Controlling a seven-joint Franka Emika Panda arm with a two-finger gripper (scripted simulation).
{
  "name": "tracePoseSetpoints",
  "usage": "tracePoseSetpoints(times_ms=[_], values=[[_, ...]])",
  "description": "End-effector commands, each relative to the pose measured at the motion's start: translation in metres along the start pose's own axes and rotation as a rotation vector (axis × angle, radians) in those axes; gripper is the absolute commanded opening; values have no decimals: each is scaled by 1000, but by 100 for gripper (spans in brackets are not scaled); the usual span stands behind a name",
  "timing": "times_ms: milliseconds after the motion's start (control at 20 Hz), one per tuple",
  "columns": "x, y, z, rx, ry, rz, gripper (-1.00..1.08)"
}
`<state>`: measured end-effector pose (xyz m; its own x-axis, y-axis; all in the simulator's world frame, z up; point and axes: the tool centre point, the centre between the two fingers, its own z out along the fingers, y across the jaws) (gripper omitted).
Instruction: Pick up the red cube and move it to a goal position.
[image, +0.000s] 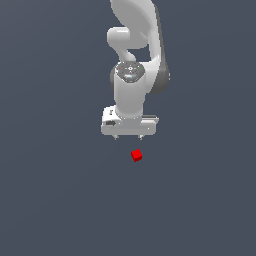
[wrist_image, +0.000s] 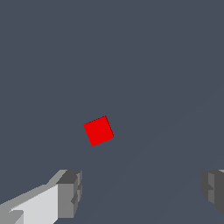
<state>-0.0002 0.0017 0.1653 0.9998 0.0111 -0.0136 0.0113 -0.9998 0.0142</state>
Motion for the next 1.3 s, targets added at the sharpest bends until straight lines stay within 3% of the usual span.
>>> tracePoseSetpoints(times_ms=[0, 400, 1250], values=[[0, 0, 0, 0, 0, 0, 100], [2, -6, 22, 3, 3, -58, 100], [12, -41, 136, 13, 16, -358, 100]])
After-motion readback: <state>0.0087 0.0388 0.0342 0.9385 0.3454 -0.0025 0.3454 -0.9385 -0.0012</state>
